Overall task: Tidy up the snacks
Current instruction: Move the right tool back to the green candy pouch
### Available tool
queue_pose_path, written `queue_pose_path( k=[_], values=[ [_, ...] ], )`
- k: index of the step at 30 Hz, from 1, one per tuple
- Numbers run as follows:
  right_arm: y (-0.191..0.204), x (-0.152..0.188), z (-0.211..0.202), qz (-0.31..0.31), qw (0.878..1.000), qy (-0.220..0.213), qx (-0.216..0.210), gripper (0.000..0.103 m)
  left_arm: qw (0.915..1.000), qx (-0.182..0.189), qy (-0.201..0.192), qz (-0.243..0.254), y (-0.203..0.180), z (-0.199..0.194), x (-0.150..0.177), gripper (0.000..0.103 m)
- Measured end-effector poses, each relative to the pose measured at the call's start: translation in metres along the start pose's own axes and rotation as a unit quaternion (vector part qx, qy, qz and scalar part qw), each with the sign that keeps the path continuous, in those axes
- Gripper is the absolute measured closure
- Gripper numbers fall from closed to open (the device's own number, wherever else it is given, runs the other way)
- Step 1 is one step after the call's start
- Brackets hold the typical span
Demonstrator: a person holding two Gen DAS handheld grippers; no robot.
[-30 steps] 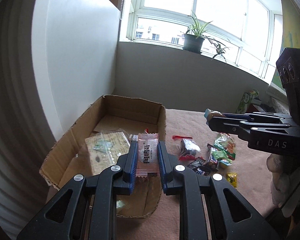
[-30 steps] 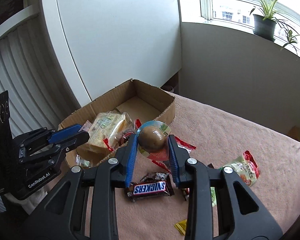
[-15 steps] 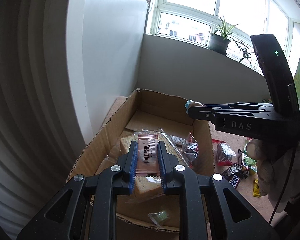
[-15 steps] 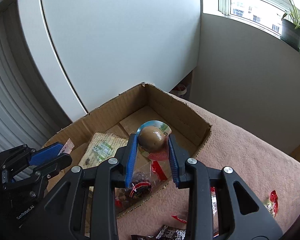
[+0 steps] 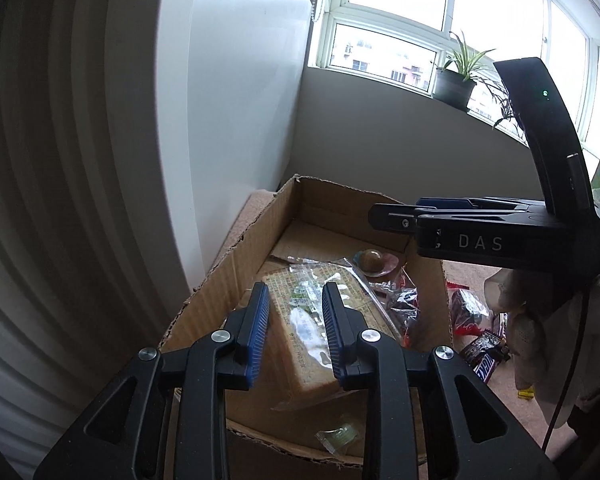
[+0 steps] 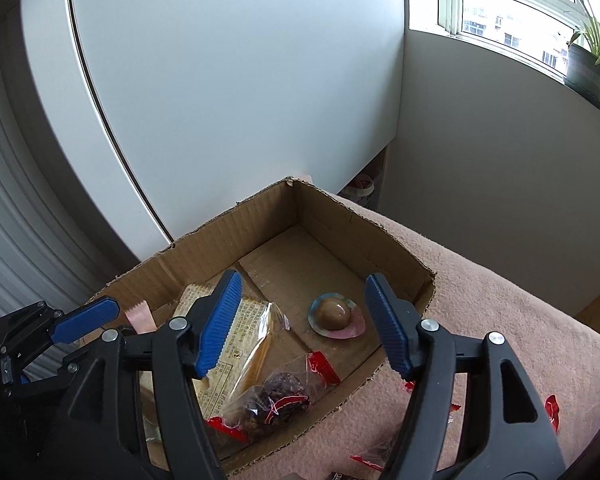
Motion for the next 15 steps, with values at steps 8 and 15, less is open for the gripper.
queue_pose_path(
  k=[8, 15],
  values=[
    [-0.012, 0.006, -0.038, 0.003, 1.0, -0.015, 0.011, 0.036, 0.9998, 0.015, -0.014, 0.006, -0.016, -0.018, -0.002, 0.072],
    [-0.028, 0.024, -0.075, 0.011, 0.999, -0.023, 0.026, 0.036, 0.9989, 0.037, -0.024, 0.018, -0.042, -0.029, -0.004, 0.072]
  ],
)
Point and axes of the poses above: each gripper's, at about its wrist camera, not at the fingertips, and z roughly the way its jaws point, y to its left, x to its underside, the point moved 7 cm from there along z, roughly the way its jaws point, and after that the axes turned 8 degrees about z, right-handed, at the moved point
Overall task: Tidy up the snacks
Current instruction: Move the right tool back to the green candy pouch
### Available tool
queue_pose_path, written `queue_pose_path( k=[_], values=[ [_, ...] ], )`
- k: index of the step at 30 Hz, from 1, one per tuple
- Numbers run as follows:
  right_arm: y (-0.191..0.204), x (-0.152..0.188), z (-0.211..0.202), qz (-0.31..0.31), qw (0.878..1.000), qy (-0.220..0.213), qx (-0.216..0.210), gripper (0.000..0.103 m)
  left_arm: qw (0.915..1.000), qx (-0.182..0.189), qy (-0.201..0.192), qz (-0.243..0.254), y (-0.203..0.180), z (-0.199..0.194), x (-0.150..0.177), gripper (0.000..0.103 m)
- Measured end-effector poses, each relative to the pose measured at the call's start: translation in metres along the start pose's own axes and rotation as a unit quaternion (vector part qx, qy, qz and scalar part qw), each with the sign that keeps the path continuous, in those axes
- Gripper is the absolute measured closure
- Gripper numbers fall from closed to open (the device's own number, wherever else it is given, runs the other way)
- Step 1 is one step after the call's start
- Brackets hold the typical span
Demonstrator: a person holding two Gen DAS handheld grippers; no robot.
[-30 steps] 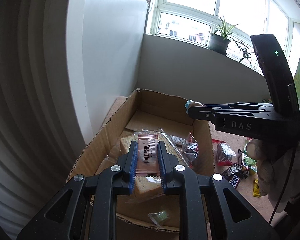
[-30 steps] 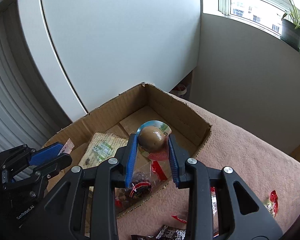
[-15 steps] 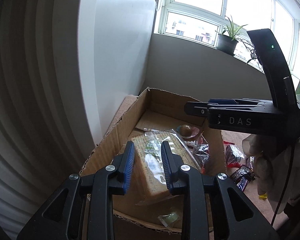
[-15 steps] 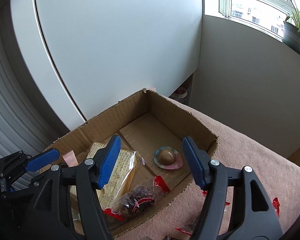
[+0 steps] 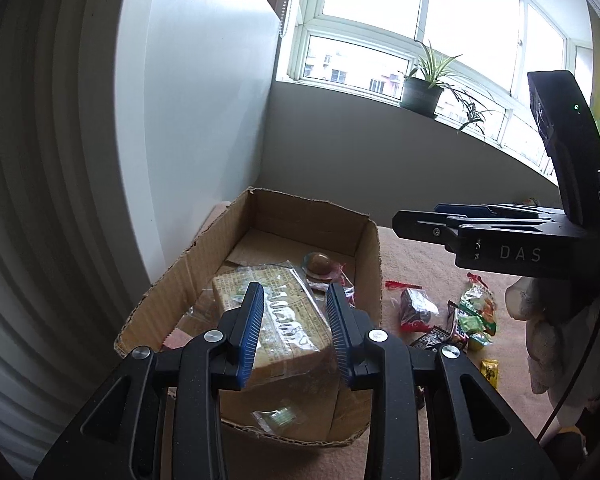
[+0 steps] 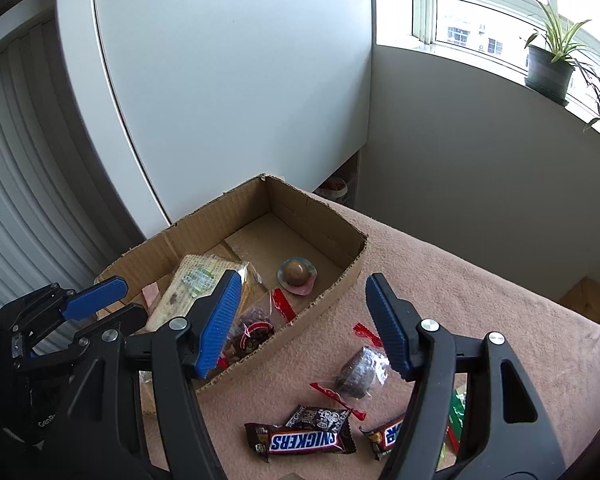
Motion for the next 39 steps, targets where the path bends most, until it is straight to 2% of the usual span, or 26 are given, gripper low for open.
queue_pose_path(
  k=[6, 13, 22, 28, 31, 35, 39],
  values=[
    [-0.033, 0.024, -0.032, 0.021, 1.0, 0.002, 0.018, 0.036, 0.9992, 0.034, 0.004, 0.019, -0.035, 0.0, 0.004, 0.072],
    [-0.081, 0.068, -0.059, 0.055, 0.997, 0.021, 0.048, 0.036, 0.996, 0.073, 0.018, 0.048, -0.081, 0.003, 0.016, 0.072],
    [-0.153, 0.117, -0.063, 0.131, 0.987, 0.056, 0.068, 0.036, 0.9865, 0.124, 0.061, 0.088, -0.145, 0.021, 0.04, 0.072],
    [-0.201, 0.122, -0.061, 0.177, 0.98, 0.055, 0.072, 0.036, 0.9785, 0.155, 0.089, 0.103, -0.178, 0.031, 0.055, 0.072],
    [-0.217, 0.12, -0.056, 0.191, 0.977, 0.057, 0.073, 0.036, 0.9759, 0.157, 0.098, 0.115, -0.189, 0.035, 0.062, 0.072],
    [-0.225, 0.113, -0.05, 0.213, 0.974, 0.058, 0.052, 0.036, 0.9744, 0.161, 0.106, 0.116, -0.192, 0.039, 0.065, 0.065],
    [-0.216, 0.1, -0.043, 0.203, 0.977, 0.053, 0.039, 0.036, 0.9755, 0.154, 0.109, 0.113, -0.187, 0.043, 0.066, 0.065]
  ],
)
Point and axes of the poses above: each gripper's, at about its wrist camera, not at the fingertips, and z roughly the way its jaws point, y to its left, x to its underside, the point moved 7 cm from there along z, roughly the way its jaws point, and after that the axes turned 8 degrees about z, right-handed, at the moved point
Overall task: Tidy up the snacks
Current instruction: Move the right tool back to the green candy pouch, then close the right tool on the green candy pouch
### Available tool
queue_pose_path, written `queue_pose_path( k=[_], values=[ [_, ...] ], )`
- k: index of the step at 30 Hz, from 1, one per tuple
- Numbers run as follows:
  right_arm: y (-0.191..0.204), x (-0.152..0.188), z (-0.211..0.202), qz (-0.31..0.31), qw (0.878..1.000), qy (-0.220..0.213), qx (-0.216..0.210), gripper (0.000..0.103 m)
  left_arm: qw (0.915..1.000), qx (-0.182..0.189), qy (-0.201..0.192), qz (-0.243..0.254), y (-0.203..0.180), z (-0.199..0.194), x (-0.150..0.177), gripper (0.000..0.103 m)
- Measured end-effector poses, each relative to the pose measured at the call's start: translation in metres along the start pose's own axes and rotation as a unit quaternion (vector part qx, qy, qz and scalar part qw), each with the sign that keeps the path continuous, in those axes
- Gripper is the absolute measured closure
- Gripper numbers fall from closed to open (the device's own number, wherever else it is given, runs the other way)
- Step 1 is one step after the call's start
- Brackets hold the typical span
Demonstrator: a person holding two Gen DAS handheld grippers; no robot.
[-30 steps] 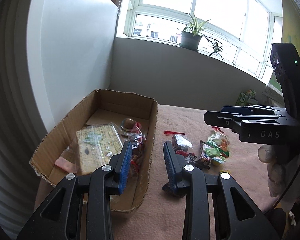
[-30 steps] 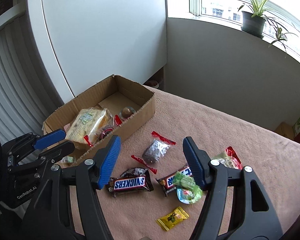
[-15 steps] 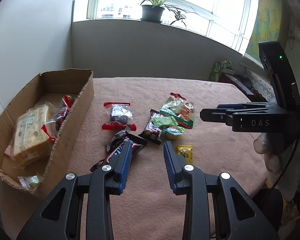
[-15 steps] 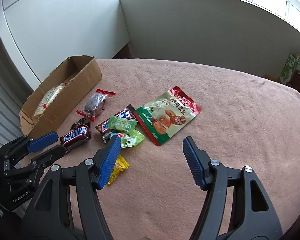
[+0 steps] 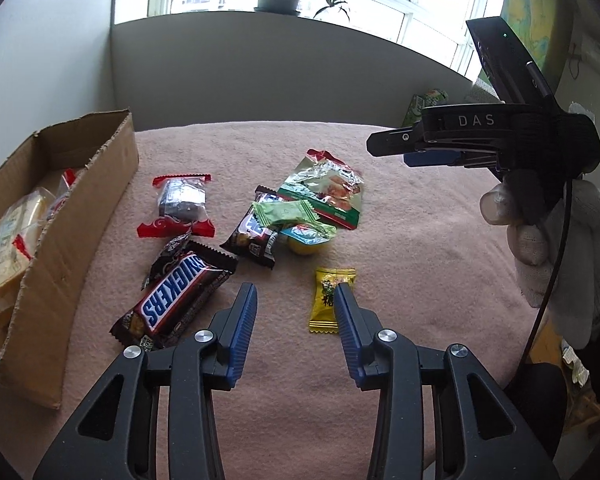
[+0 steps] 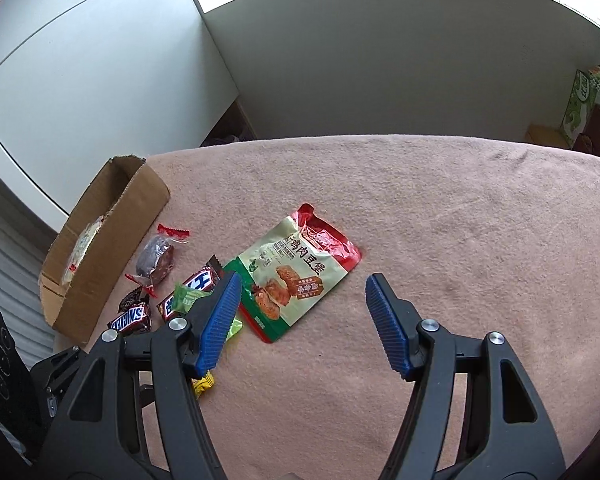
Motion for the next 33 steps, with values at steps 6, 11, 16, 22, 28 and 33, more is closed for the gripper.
queue_pose_path(
  k=[6, 11, 16, 22, 28, 33],
  values=[
    [0.034, -0.003, 0.014, -0.029, 0.998, 0.019, -0.044, 0.036, 0.9997, -0.021, -0.001, -0.013, 0.019, 0.0, 0.002, 0.065],
    [0.067, 0.006, 0.034, -0.062, 0.994, 0.054, -0.073, 0.059, 0.9995, -0.028, 0.0, -0.017, 0.028, -0.002, 0.004, 0.065],
    [0.092, 0.02, 0.054, -0.101, 0.99, 0.076, -0.058, 0.065, 0.9992, -0.03, -0.004, -0.026, 0.036, -0.006, 0.006, 0.065],
    [0.089, 0.039, 0.066, -0.111, 0.987, 0.105, -0.039, 0.066, 0.9993, -0.028, -0.004, -0.024, 0.037, -0.01, 0.008, 0.065],
    [0.066, 0.055, 0.053, -0.128, 0.984, 0.119, -0.018, 0.067, 0.9994, -0.022, -0.006, -0.025, 0.035, -0.016, 0.01, 0.065],
    [0.039, 0.063, 0.044, -0.118, 0.985, 0.129, 0.0, 0.067, 0.9998, -0.016, -0.001, -0.012, 0.021, -0.015, 0.01, 0.065]
  ],
)
Point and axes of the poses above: each gripper's, at about its wrist camera, not at the fingertips, and z roughly the way its jaws point, y to its left, x to its underside, the point moved 7 cm from there along z, roughly the way its jaws point, and after that the axes turned 8 degrees about z, right-handed, at the moved point
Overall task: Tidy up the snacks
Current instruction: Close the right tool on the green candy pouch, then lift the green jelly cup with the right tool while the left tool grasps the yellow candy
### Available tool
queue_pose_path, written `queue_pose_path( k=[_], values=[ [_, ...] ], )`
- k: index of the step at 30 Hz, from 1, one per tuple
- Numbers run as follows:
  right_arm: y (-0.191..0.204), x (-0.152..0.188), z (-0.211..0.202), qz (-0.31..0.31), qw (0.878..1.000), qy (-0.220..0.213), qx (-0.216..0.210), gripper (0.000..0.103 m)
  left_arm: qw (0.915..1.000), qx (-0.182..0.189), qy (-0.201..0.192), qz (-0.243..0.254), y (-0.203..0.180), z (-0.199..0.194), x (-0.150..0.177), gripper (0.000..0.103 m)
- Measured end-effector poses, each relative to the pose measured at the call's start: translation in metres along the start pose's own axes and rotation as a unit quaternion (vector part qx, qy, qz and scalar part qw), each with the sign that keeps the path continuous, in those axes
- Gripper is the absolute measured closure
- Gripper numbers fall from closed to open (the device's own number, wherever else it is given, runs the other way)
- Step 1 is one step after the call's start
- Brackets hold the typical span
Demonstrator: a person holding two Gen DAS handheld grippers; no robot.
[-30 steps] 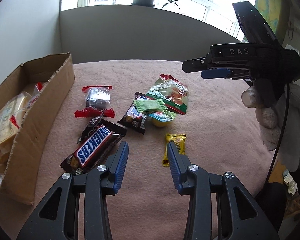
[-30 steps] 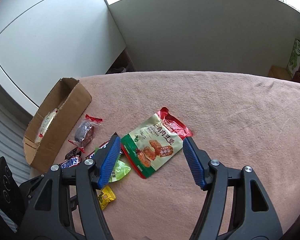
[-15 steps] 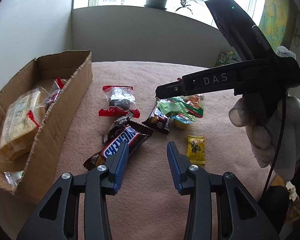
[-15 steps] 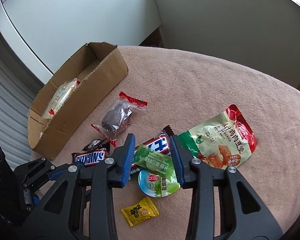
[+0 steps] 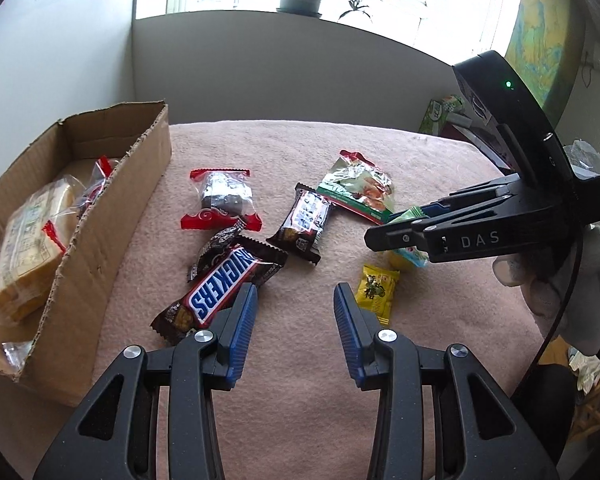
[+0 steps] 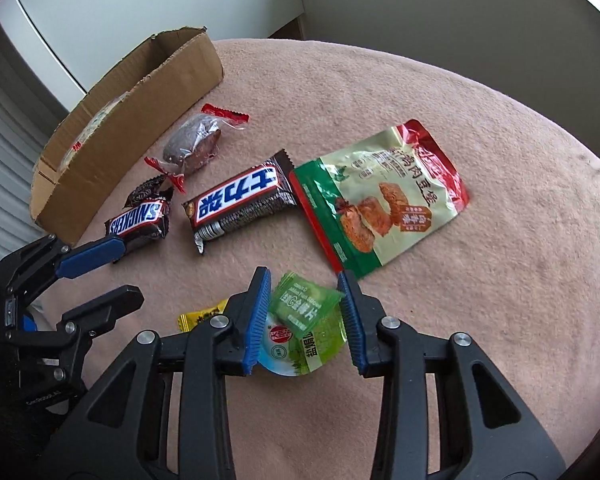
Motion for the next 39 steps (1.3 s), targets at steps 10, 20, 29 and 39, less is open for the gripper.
queue_pose_path(
  k=[10, 20, 29, 39],
  values=[
    [-0.063, 0.014, -0.029, 0.058, 0.997, -0.032, 0.038, 0.064, 0.9989, 0.02, 0.018, 0.039, -0.033, 0.016, -0.002, 0.065],
    [-0.06, 0.046, -0.063, 0.082, 0.995, -0.06, -0.017, 0.064, 0.9971, 0.019, 0.036, 0.064, -0.047, 0.033, -0.002, 0.065],
    [-0.049, 0.056, -0.048, 0.079, 0.995, -0.05, -0.02, 0.058, 0.9971, 0.03, 0.041, 0.057, -0.046, 0.039, -0.005, 0.065],
    [-0.031, 0.049, -0.036, 0.046, 0.997, -0.055, 0.007, 0.058, 0.9965, 0.023, 0.041, 0.069, -0.049, 0.04, -0.003, 0.072]
  ],
)
Point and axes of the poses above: each gripper's, at about its wrist camera, not at the fingertips, and z roughly the way its jaws point, y to its left, x to its underside, the point moved 7 cm from there along z, roughly the way its jaws point, and after that the axes turned 8 degrees about z, right-handed, at the moved point
